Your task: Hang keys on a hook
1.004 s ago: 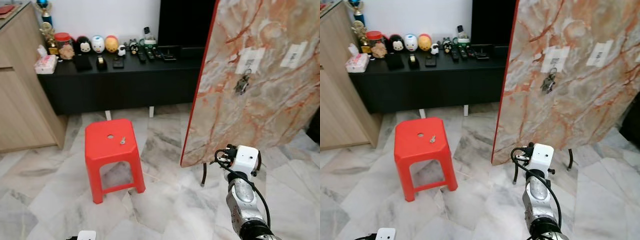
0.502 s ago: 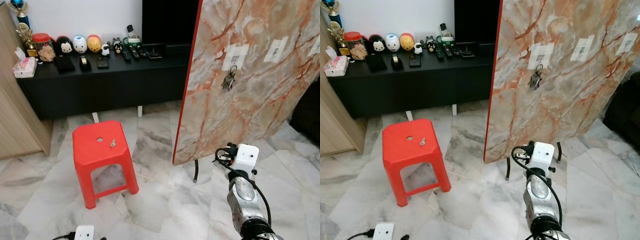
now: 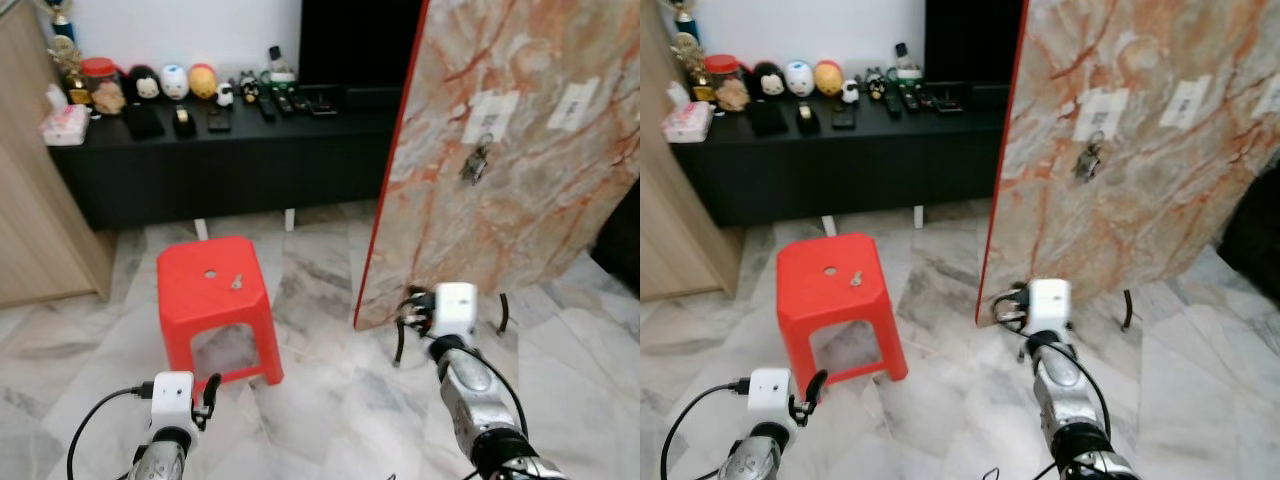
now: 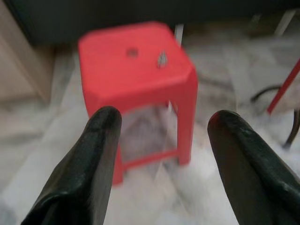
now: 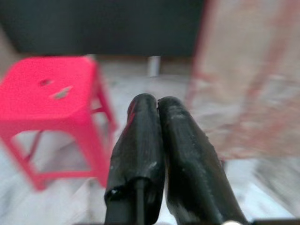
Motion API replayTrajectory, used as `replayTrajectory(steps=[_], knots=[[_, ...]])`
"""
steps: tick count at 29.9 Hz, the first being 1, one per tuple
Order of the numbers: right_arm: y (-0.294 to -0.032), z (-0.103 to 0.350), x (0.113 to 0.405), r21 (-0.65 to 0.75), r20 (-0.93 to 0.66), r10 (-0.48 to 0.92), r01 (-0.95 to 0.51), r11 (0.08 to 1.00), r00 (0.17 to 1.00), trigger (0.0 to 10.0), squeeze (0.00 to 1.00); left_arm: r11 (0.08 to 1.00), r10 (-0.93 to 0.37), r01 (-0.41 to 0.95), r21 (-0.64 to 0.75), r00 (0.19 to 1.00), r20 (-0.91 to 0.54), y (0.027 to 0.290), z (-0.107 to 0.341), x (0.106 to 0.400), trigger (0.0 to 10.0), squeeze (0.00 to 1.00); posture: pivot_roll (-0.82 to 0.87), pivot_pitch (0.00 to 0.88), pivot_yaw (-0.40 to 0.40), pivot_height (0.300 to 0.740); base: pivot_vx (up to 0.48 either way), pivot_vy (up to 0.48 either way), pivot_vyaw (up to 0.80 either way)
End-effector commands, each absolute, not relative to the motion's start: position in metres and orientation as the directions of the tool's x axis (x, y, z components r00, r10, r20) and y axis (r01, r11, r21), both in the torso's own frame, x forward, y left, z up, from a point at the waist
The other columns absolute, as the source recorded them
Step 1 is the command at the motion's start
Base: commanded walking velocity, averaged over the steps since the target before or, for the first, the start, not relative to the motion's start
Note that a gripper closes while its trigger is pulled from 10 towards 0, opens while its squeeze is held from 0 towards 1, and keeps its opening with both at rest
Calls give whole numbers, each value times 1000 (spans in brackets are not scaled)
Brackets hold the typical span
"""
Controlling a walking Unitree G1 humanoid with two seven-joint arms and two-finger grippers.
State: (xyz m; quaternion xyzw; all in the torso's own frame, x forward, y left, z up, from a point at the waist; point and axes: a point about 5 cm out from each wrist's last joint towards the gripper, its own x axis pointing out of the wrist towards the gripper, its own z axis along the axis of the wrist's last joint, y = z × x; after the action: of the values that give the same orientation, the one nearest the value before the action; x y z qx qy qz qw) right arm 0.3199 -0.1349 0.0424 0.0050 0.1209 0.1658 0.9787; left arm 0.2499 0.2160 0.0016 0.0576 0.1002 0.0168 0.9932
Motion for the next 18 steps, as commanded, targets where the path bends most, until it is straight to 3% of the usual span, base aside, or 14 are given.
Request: replayTrajectory(steps=[1, 4, 7, 8, 12, 15, 18], knots=[[-140, 58, 329, -3, -211, 373, -382, 924, 904, 10000, 0, 993, -6, 26, 114, 985, -172, 209, 7, 256, 10000, 0, 66, 0, -100, 740, 0, 0, 0], [-141, 64, 332, -22, -225, 451, -467, 884, 864, 10000, 0, 991, -49, 67, 120, 989, -143, 207, 16, 261, 10000, 0, 64, 0, -102, 740, 0, 0, 0], [-139, 72, 331, -47, -253, 603, -633, 773, 756, 10000, 0, 981, -136, 150, 120, 984, -118, 202, 26, 266, 10000, 0, 64, 0, -107, 740, 0, 0, 0], [-138, 75, 329, -31, -265, 681, -712, 702, 683, 10000, 0, 965, -208, 222, 139, 972, -109, 197, 33, 269, 10000, 0, 63, 0, -109, 740, 0, 0, 0], [-140, 77, 327, -60, -307, 726, -773, 631, 616, 10000, 0, 932, -285, 302, 199, 952, -109, 192, 40, 271, 10000, 0, 65, 0, -111, 740, 0, 0, 0], [-147, 78, 325, -97, -410, 762, -855, 510, 501, 10000, 0, 841, -481, 503, 199, 864, -152, 180, 53, 271, 10000, 0, 64, 0, -114, 740, 0, 0, 0], [-148, 79, 322, -86, -430, 787, -888, 452, 442, 10000, 0, 791, -557, 587, 170, 807, -194, 176, 56, 267, 10000, 0, 64, 0, -114, 740, 0, 0, 0]])
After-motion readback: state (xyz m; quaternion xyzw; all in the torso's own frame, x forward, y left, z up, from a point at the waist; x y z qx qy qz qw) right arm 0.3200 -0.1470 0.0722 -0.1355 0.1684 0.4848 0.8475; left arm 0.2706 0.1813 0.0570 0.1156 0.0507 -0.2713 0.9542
